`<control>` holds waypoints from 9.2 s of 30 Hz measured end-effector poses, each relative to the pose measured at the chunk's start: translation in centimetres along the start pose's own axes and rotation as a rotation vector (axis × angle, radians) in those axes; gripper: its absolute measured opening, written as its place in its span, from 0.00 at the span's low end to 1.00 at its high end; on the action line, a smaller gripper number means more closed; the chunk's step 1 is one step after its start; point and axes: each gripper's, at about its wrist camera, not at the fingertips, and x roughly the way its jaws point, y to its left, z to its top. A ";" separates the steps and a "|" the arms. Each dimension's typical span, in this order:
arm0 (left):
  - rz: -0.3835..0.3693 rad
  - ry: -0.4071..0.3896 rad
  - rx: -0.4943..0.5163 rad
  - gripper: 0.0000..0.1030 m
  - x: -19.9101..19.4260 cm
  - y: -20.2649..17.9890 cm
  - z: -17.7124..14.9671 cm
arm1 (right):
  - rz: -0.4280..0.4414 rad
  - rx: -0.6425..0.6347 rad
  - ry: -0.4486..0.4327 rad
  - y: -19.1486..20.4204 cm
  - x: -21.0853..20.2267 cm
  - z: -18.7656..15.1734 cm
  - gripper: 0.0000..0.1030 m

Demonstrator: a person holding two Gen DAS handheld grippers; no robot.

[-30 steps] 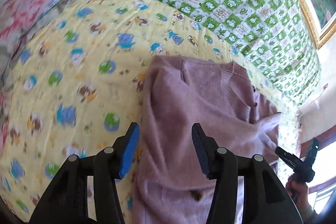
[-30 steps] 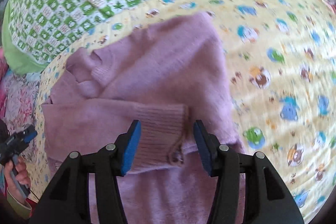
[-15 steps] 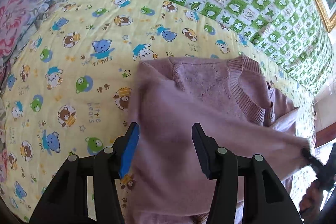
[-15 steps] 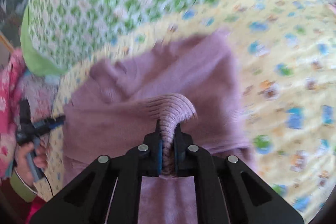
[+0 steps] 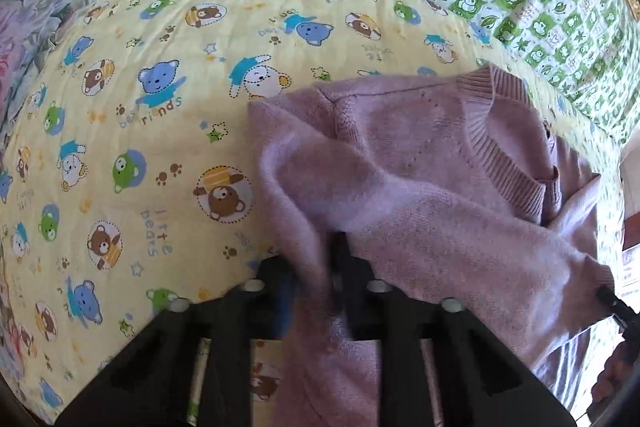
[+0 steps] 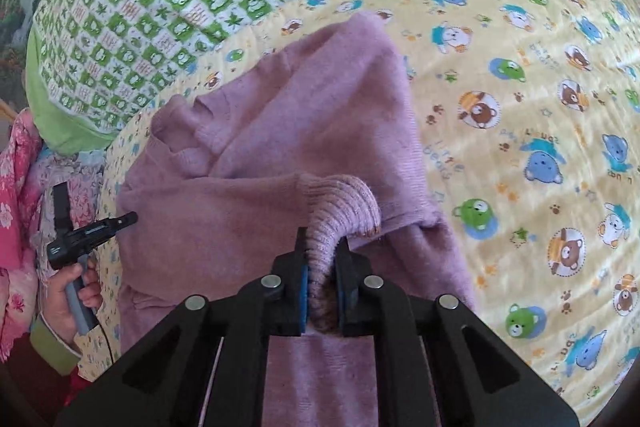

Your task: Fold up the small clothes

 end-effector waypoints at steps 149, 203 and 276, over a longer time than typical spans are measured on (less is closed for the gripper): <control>-0.316 0.108 -0.175 0.05 -16.3 0.4 -40.3 | 0.177 0.189 0.131 -10.4 -15.6 -24.8 0.03; -0.208 -0.341 -0.236 0.37 -10.6 -1.2 -3.1 | 0.266 0.181 -0.150 -4.9 -0.8 10.8 0.42; -0.030 -0.213 -0.308 0.56 -8.8 0.4 -11.4 | 0.101 -0.186 -0.087 2.7 -3.2 4.4 0.42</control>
